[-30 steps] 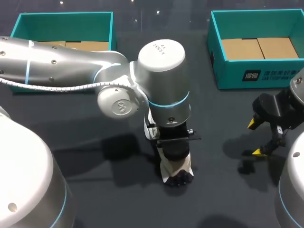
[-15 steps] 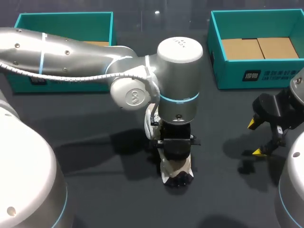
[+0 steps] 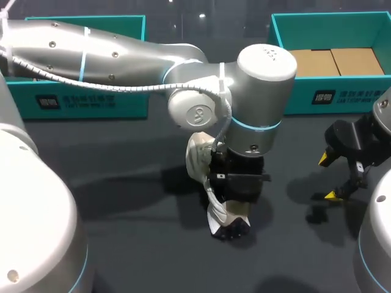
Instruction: Take the shoe out of the shoebox, open the shoe tongue, remove and reinsert the insole, then place the shoe into the shoebox
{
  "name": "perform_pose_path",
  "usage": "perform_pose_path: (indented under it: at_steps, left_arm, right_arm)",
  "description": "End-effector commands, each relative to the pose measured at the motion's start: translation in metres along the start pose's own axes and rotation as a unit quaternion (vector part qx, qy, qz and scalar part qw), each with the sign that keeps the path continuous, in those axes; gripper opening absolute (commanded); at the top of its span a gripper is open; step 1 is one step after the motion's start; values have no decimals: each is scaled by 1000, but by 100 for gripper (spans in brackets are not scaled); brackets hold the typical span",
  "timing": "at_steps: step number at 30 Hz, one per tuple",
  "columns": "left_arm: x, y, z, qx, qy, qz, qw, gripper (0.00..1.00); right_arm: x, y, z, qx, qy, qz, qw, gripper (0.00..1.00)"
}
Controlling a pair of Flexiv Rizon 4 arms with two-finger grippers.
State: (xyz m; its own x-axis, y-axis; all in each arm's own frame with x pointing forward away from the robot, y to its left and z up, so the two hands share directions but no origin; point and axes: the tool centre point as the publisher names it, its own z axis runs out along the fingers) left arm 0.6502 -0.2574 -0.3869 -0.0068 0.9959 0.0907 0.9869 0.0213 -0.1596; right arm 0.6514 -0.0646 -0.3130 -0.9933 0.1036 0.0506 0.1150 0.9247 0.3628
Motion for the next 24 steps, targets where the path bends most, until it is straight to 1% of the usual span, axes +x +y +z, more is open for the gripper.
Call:
perform_pose_path:
  at_steps: [1,4,7,12,19,24]
  left_arm:
    - [16,-13,-25,-21,-23,-1,1000,0]
    - [16,-16,-32,-34,-27,-8,999,0]
    - [15,-13,-35,-46,-30,-27,998,0]
    - [14,-2,-35,-74,-37,-56,995,0]
    - [20,21,-33,-84,-34,-90,992,0]
    - [26,25,-37,-99,-35,-119,987,0]
  right_arm:
    - [2,0,0,1,-2,0,1000,100]
    - [2,0,0,1,-2,0,1000,100]
    - [2,0,0,1,-2,0,1000,100]
    - [2,0,0,1,-2,0,1000,100]
    - [2,0,0,1,-2,0,1000,100]
    - [2,0,0,1,-2,0,1000,100]
